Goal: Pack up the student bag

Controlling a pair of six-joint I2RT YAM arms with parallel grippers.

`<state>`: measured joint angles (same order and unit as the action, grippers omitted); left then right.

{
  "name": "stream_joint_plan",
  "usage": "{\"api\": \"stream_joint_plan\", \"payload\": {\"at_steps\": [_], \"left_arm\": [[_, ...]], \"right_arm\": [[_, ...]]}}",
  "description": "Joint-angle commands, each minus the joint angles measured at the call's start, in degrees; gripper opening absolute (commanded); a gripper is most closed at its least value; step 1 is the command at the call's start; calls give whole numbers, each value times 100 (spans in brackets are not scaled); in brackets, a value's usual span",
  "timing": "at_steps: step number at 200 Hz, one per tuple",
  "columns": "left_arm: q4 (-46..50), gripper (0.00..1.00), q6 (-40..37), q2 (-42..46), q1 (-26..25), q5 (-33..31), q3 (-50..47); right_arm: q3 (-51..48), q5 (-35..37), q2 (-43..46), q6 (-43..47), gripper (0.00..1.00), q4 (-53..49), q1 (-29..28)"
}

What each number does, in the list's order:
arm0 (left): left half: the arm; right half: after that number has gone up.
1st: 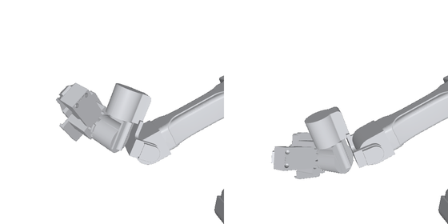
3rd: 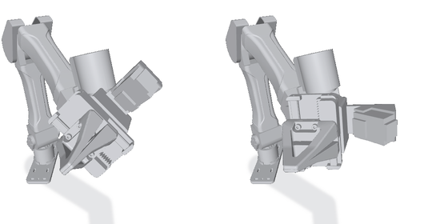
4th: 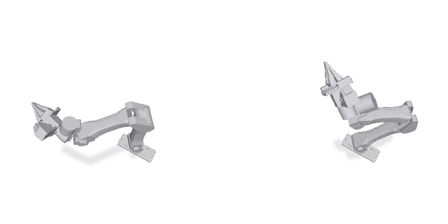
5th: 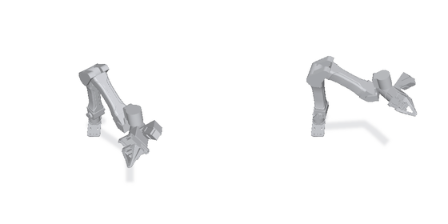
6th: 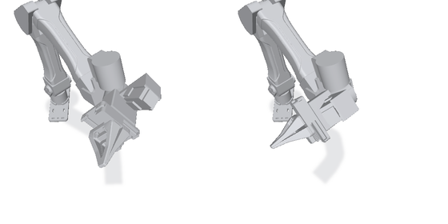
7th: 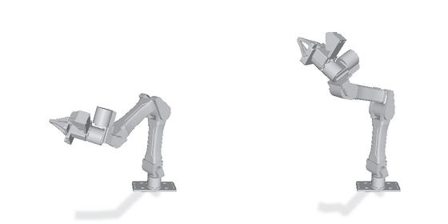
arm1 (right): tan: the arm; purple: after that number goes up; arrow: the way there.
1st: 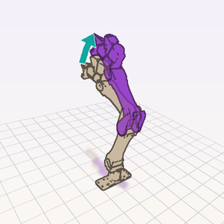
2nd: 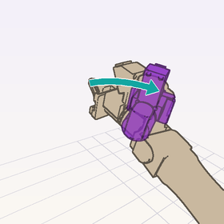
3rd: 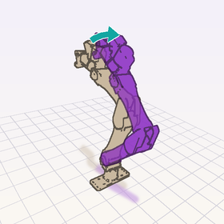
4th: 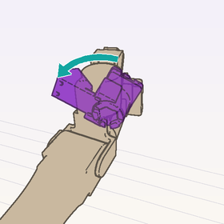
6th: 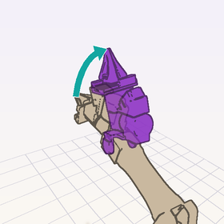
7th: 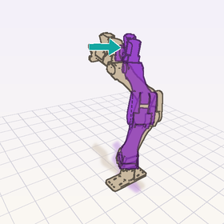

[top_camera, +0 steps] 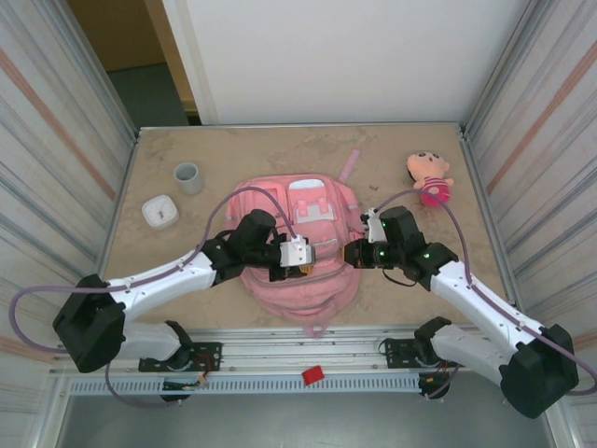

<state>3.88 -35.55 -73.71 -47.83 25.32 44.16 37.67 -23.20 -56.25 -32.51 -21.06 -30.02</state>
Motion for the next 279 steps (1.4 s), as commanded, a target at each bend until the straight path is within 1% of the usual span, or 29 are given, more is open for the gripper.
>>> {"api": "stream_joint_plan", "payload": {"at_steps": [1,16,47,64,83,103,130,139,148,182,193,237,279], "left_arm": [[220,44,172,92,-115,-134,131],[312,47,191,-43,-237,-281,300],[93,47,392,-318,-423,-541,544],[-36,47,522,-453,-446,-587,646],[-14,44,533,-635,-460,-589,764],[30,36,444,-715,-463,-544,800],[97,11,248,-657,-457,-552,740],[140,6,183,-605,-447,-579,705],[209,3,105,-551,-438,-562,671],[282,2,-176,-286,-338,-74,427],[345,3,-283,-192,-292,149,348],[218,2,-478,112,-31,951,91],[446,3,-748,126,-8,1331,126]], "right_arm": [[78,-45,43,105,0,47,-66],[150,6,56,202,0,-100,-198],[258,-95,44,254,0,-163,-465],[326,-89,1,307,0,-178,-668],[381,-35,-18,359,0,-201,-820],[390,37,-18,362,0,-222,-822],[343,279,-9,295,0,-315,-635],[305,334,-9,248,0,-346,-483],[264,342,-14,215,0,-346,-308],[258,372,-18,385,0,-248,154],[292,337,-225,473,0,-175,218],[243,416,-464,709,0,346,241],[288,723,-757,673,0,486,269]]}}
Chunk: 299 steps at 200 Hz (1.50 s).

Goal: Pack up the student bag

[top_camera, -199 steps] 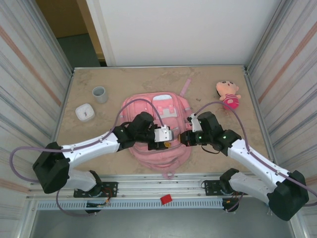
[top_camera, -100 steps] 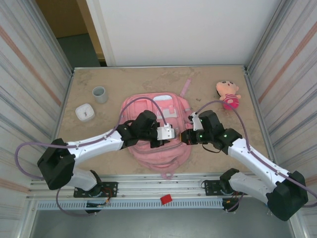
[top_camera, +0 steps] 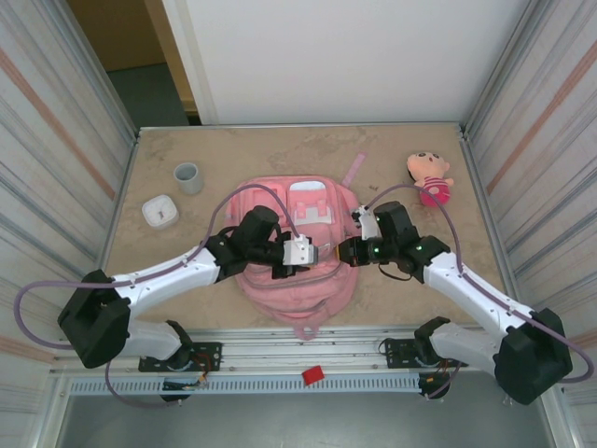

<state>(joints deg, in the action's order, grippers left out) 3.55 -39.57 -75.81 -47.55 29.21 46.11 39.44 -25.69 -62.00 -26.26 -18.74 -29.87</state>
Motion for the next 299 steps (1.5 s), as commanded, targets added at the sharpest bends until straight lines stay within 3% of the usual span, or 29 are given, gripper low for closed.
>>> {"api": "stream_joint_plan", "payload": {"at_steps": [1,64,80,90,109,131,155,173,185,231,271,299], "left_arm": [[479,3,-347,337,-32,953,-68],[595,6,-352,361,-29,989,-113],[603,7,-311,417,-35,873,-162],[551,11,-229,471,-35,775,-206],[241,30,314,630,9,444,-331],[-71,50,1443,921,258,205,-383],[-22,62,2441,1206,413,110,-281],[259,66,3155,1385,413,-733,-156],[516,67,3762,1469,445,-1382,-75],[1587,68,5424,1896,612,-2891,-384],[1454,64,6372,2043,782,-3021,-1284],[877,51,6567,1457,800,-3229,-1877]], "right_arm": [[114,980,-195,40,0,256,253],[168,784,-455,-22,0,356,247],[145,698,-259,-1,14,311,248],[175,684,-117,-2,30,194,253],[302,852,187,-21,50,-231,245],[454,1142,726,-134,60,-569,234],[732,1518,990,-306,70,-857,178],[1048,1835,844,-332,72,-1167,10],[1222,2020,662,-323,74,-1348,-174],[1407,2434,-199,-464,75,-1301,-1273],[670,2518,-827,-951,73,-548,-1432],[25,2509,-1481,-1289,71,80,-1210]]}}
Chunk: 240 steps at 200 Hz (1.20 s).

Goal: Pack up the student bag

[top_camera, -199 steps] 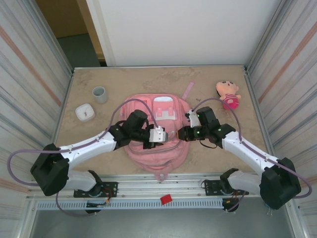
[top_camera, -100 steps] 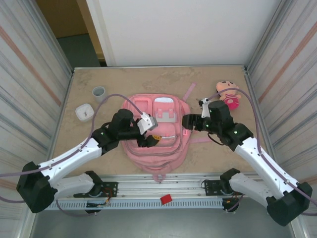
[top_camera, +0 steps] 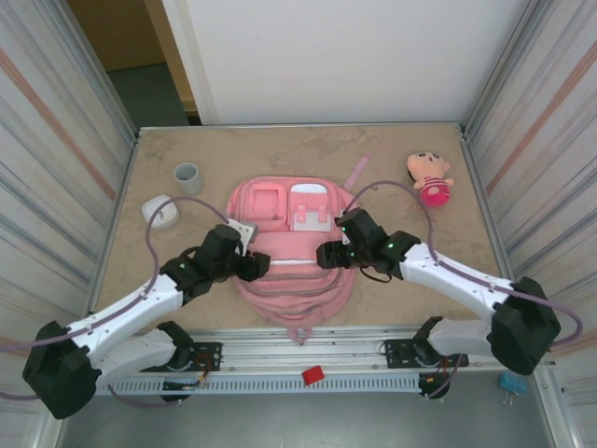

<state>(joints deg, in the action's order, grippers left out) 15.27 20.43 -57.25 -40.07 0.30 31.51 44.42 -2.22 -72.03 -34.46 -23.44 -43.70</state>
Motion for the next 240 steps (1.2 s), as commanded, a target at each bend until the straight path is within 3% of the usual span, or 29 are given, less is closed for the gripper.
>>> {"api": "stream_joint_plan", "payload": {"at_steps": [1,40,65,105,142,171,211,217,222,240], "left_arm": [[-322,51,572,-426,57,-346,-430],[-1115,47,587,-1114,70,-426,-642],[-1678,49,515,-1472,154,-645,-525],[-2389,49,224,-2687,666,-222,226],[-2506,51,157,-3380,925,67,946],[-2133,64,84,-2770,931,-76,1097],[-1013,86,-549,-577,926,-1039,1155],[-956,89,-690,-230,927,-1324,1105],[-951,91,-834,42,930,-1562,1034],[-1342,94,-1612,930,934,-2418,556]], "right_arm": [[-494,143,-505,-480,70,572,198],[-686,165,-909,-587,67,993,416],[-628,71,-1029,-558,67,1104,856],[-218,-325,-1587,-188,68,1361,1655],[429,-715,-1997,-53,68,1388,1980],[817,-523,-1643,195,69,849,1984],[1258,16,-163,812,73,-100,2084],[1296,170,70,925,84,-136,2111],[1313,292,271,1011,100,-143,2146],[1342,810,867,1343,99,-30,2306]]}}
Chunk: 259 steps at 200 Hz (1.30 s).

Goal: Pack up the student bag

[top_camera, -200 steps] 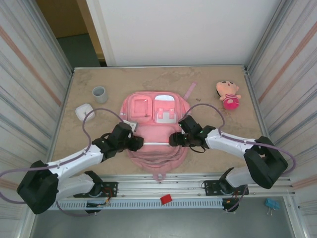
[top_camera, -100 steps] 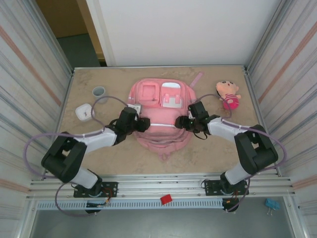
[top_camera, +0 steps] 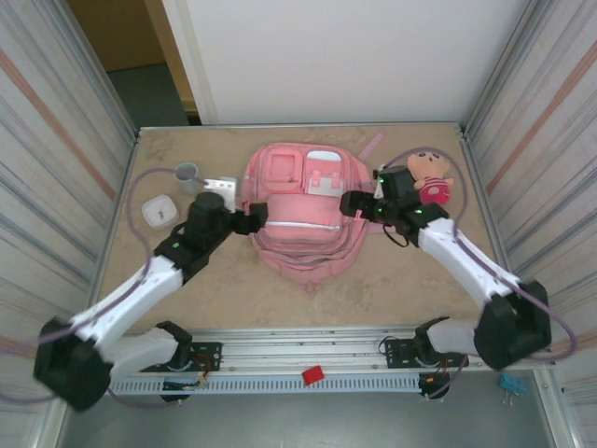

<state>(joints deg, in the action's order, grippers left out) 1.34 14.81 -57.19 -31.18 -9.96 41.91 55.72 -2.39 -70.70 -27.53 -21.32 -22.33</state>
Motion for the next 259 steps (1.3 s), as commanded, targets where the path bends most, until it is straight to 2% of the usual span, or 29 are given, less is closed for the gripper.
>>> {"api": "stream_joint_plan", "payload": {"at_steps": [1,9,25,43,58,90,112,136,148,157,166,173,182,191,202,210,216,223,231,246,259], "left_arm": [[11,94,-1094,966,52,-1434,-523],[-335,99,-1556,1308,57,-1721,-861],[-1173,99,-2560,1897,64,-2065,-1632],[-1833,99,-3250,2342,146,-2239,-2379],[-2002,99,-3242,2525,423,-2103,-2804],[-2690,99,-2557,2354,1404,-1447,-3602],[-3908,99,-2267,1723,2175,-738,-4120],[-4477,99,-2269,1035,2631,38,-4021],[-4950,99,-2220,487,2738,257,-3977],[-5294,99,-2239,8,2766,431,-3878],[-5495,99,-2240,-403,2767,572,-3721],[-5660,99,-2233,-793,2766,596,-3585],[-5954,99,-2109,-1228,2775,491,-3409],[-5975,99,-1895,-1589,2804,489,-3237],[-6486,99,-1900,-2301,2810,606,-3127],[-7112,99,-1946,-3022,2810,621,-3055],[-7605,99,-2059,-3367,2764,403,-2990],[-7086,99,-1959,-3072,2749,403,-2935],[-5810,99,-1750,-2631,2789,309,-2671],[-5497,99,-1520,-3004,2988,20,-2197],[-4739,99,-1652,-2914,2813,42,-1899]], "right_arm": [[198,859,764,664,99,-219,181],[103,1080,1006,830,99,-42,265],[-277,1151,1543,1226,99,579,495],[-811,999,1955,1616,99,1278,878],[-1258,807,2059,1914,99,1741,1254],[-2284,614,1652,2223,99,2795,1995],[-3042,397,969,2201,99,4032,2369],[-3426,494,33,2172,99,5120,2505],[-3413,458,-445,2135,99,5573,2524],[-3206,289,-577,2192,99,5370,2501],[-3262,163,-742,2244,99,5816,2468],[-3273,193,-899,2367,99,6147,2423],[-3175,272,-1125,2337,99,6095,2408],[-3288,210,-1437,2351,99,6593,2417],[-3443,268,-1934,2371,99,7454,2409],[-3304,250,-1740,2340,99,6861,2417],[-3203,224,-1685,2310,99,6590,2435],[-3158,209,-1777,2296,99,6640,2459],[-3162,112,-1732,2232,99,6547,2536],[-3164,169,-1748,2247,99,6581,2510],[-3168,185,-1750,2254,99,6615,2498]]}}
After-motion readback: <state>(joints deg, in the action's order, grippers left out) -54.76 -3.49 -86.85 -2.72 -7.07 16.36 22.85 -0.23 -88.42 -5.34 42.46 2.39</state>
